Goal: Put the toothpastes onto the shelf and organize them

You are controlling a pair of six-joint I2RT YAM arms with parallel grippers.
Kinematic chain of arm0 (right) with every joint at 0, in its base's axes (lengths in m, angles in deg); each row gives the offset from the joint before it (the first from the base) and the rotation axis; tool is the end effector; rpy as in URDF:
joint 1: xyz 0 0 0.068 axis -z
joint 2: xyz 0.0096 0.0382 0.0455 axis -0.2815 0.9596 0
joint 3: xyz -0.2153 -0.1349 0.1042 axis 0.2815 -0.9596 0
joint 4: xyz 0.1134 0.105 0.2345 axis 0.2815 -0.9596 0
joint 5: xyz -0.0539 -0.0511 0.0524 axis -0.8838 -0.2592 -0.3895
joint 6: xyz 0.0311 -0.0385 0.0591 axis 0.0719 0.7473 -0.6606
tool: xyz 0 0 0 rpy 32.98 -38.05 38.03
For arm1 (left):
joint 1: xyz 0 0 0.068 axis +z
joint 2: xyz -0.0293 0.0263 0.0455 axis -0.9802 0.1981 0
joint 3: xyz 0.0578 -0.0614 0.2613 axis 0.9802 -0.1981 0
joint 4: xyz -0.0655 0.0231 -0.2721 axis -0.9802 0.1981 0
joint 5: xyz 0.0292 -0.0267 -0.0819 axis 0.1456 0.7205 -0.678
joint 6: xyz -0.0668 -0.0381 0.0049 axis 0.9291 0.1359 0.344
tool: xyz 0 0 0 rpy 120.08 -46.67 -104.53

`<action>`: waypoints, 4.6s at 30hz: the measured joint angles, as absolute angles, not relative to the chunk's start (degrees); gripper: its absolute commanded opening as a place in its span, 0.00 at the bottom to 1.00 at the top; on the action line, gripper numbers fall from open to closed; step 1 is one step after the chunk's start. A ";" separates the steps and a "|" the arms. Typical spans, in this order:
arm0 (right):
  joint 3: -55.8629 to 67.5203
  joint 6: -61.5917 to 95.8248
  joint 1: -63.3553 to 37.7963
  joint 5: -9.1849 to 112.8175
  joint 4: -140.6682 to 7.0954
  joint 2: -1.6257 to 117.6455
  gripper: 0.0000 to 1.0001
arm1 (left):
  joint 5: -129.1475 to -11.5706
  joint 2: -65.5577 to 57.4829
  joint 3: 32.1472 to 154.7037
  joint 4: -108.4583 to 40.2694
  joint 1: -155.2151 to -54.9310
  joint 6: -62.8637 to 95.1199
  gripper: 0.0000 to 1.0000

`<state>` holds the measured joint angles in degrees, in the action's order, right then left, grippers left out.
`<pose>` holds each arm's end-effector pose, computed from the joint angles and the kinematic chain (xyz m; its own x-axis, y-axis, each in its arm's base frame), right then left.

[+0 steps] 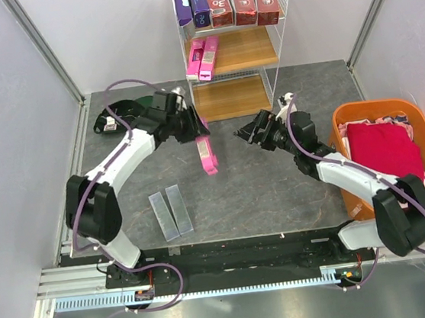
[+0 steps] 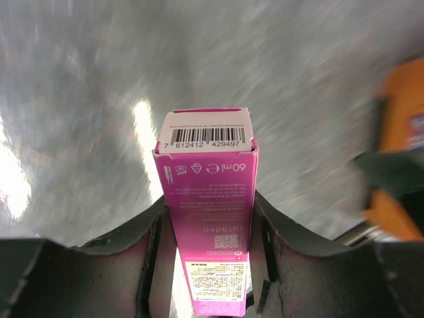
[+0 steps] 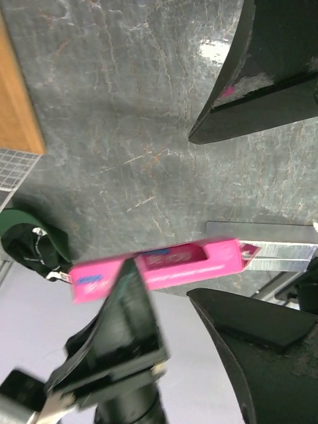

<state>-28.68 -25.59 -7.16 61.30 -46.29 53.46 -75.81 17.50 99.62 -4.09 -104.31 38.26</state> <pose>0.3049 0.1538 0.2304 -0.6471 0.5112 -0.5657 -0.2299 0.5766 0.7840 0.3696 -0.1954 0.2498 -0.8591 -0.1844 -0.4775 0.1107 0.8438 -0.5251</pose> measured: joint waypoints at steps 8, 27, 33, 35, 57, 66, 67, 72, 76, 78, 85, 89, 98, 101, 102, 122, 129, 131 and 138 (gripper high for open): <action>-27.41 -18.46 -20.91 47.33 -53.55 45.85 0.98 | -85.06 5.81 77.88 -31.83 -99.50 54.50 0.18; -21.84 -11.23 -43.66 21.06 -58.51 52.76 0.89 | -88.14 -1.91 62.49 -55.54 -95.92 72.53 0.08; -21.84 -11.05 -43.66 16.95 -57.81 52.96 0.77 | -90.61 -1.88 60.39 -59.43 -95.90 74.74 0.08; -21.84 -10.42 -43.66 16.10 -57.00 52.96 0.70 | -91.35 -1.84 60.00 -60.68 -95.90 75.46 0.08; -20.88 -7.79 -43.77 17.24 -57.72 53.57 0.30 | -95.24 -0.27 57.90 -69.95 -95.31 79.05 0.90; -20.90 -11.55 -38.55 23.40 -57.63 53.20 0.27 | -93.25 -4.90 60.24 -58.49 -94.71 72.86 0.97; -20.92 -12.17 -37.54 24.45 -57.61 53.16 0.27 | -92.38 -5.93 60.70 -56.87 -94.69 71.81 0.97; -24.53 -17.61 -29.41 33.54 -53.96 51.52 0.26 | -85.93 -12.66 64.02 -46.41 -94.67 64.97 0.98; -29.01 -23.20 -22.37 41.06 -49.35 50.25 0.25 | -79.70 -16.77 65.72 -39.13 -94.67 60.34 0.98; -31.06 -25.83 -19.64 44.36 -46.84 49.99 0.25 | -77.91 -17.80 65.81 -37.27 -94.67 59.14 0.98; -38.28 -36.62 -11.20 55.25 -34.64 50.29 0.24 | -73.93 -18.67 65.83 -33.01 -94.65 56.73 0.99; -38.43 -38.85 -9.61 58.28 -31.43 50.53 0.24 | -73.19 -18.65 65.83 -32.09 -94.67 56.19 0.99; -35.83 -37.50 -8.78 57.30 -33.90 46.23 0.24 | -72.56 -18.60 65.83 -31.63 -94.67 55.60 0.99; -32.40 -36.73 -8.14 55.66 -34.16 46.27 0.24 | -72.51 -18.52 65.83 -31.63 -94.65 55.49 0.99; -31.13 -36.65 -7.92 55.16 -34.16 46.42 0.24 | -72.49 -18.47 65.83 -31.61 -94.67 55.46 0.99; -0.99 -37.83 -5.24 45.56 -36.26 73.39 0.24 | -71.24 -18.10 65.83 -30.27 -94.65 54.52 0.99; 3.91 -42.70 -5.17 45.34 -36.78 79.47 0.25 | -71.20 -18.12 65.83 -29.88 -94.67 54.44 0.99; 4.50 -43.66 -5.17 44.97 -36.94 79.86 0.25 | -71.20 -18.15 65.83 -29.73 -94.67 54.42 0.99; 8.52 -45.56 -5.17 43.86 -38.71 82.64 0.25 | -71.20 -18.28 65.83 -29.01 -94.67 54.37 0.99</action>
<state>8.52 -45.56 -5.17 43.86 -38.71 82.64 -71.20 -18.28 65.83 -29.01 -94.67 54.37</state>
